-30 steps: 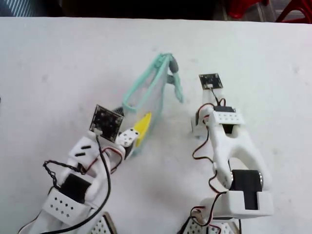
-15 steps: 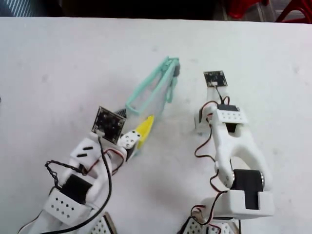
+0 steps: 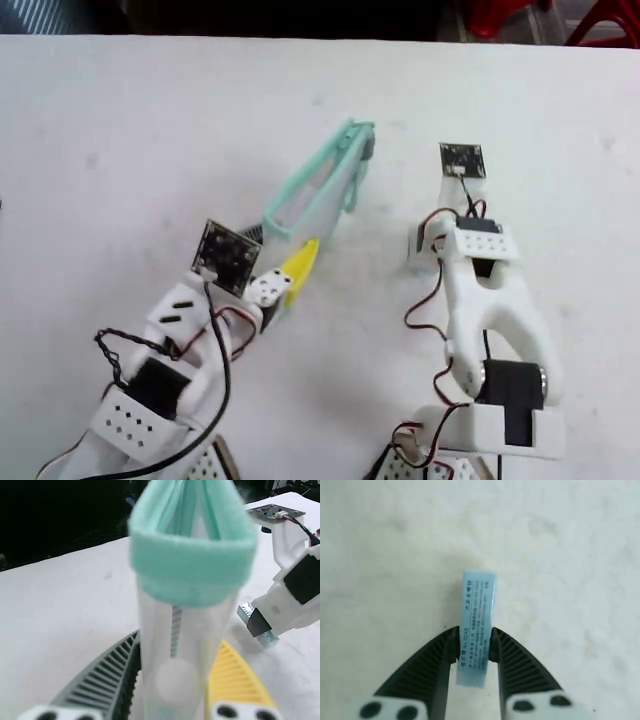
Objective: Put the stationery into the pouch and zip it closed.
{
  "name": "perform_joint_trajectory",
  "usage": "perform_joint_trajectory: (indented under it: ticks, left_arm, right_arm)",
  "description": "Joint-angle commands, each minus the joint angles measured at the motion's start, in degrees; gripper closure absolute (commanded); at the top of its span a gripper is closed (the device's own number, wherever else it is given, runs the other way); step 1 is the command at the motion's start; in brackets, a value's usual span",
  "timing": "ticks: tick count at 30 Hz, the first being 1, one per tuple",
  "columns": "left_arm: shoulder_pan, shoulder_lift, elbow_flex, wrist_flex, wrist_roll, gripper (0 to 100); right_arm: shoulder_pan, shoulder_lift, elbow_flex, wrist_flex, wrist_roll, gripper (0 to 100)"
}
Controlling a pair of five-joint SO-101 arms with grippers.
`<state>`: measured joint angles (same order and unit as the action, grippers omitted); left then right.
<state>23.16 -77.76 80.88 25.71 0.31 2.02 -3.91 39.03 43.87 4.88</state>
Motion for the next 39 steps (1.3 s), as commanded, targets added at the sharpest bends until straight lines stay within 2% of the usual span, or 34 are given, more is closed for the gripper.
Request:
perform_joint_trajectory:
  ticks: [1, 4, 7, 8, 10, 14, 17, 23, 24, 26, 30, 32, 36, 39]
  left_arm:
    - [-0.4, -0.04, -1.67, -0.7, 0.0, 80]
    - [-0.4, -0.04, -1.67, -0.7, 0.0, 80]
    - [-0.4, -0.04, -1.49, -0.7, 0.0, 80]
    - [-0.4, -0.04, -1.49, -0.7, 0.0, 80]
    - [-0.4, -0.04, -1.49, -0.7, 0.0, 80]
    - [-0.4, -0.04, -1.49, -0.62, 0.0, 80]
    - [-0.48, -0.04, -1.49, -0.62, 0.0, 80]
    - [-0.4, -0.04, -1.49, -0.62, 0.0, 83]
    - [-0.4, -0.04, -1.49, -0.62, 0.0, 83]
    - [-0.4, -0.04, -1.49, -0.62, 0.0, 83]
    - [-0.4, -0.04, -1.49, -0.62, 0.09, 83]
    - [-0.48, -0.04, -1.49, -0.62, 0.09, 83]
    - [-1.19, -0.04, -1.85, -0.62, 0.09, 83]
    - [-1.8, -0.04, -1.85, -0.79, 0.09, 83]
  right_arm:
    - [-0.04, -3.12, -0.35, -1.19, 1.58, 98.1]
    - [3.38, -3.91, -0.53, -1.19, -0.53, 98.1]
    - [9.19, -5.58, -0.18, -1.63, -11.96, 98.2]
    - [10.33, -5.76, 0.09, -1.63, -13.71, 98.2]
    - [9.71, -6.2, 0.97, -1.98, -10.81, 98.2]
    - [-0.13, -6.02, 2.55, -1.98, 2.2, 98.2]
    - [-2.42, -6.29, 3.52, -2.07, 3.69, 98.2]
    - [12.44, -6.29, 3.08, -5.14, -14.15, 98.2]
    - [13.41, -6.29, 3.08, -5.41, -15.3, 98.2]
    - [11.65, -6.29, 3.08, -5.49, -11.6, 98.2]
    - [0.66, -6.29, 3.96, -5.05, 1.05, 98.2]
    - [-2.42, -6.73, 5.1, -5.14, 4.84, 98.2]
    - [-0.84, -12.18, 7.12, -4.79, 4.22, 98.2]
    - [1.98, -21.49, 10.29, -3.21, -1.05, 98.2]
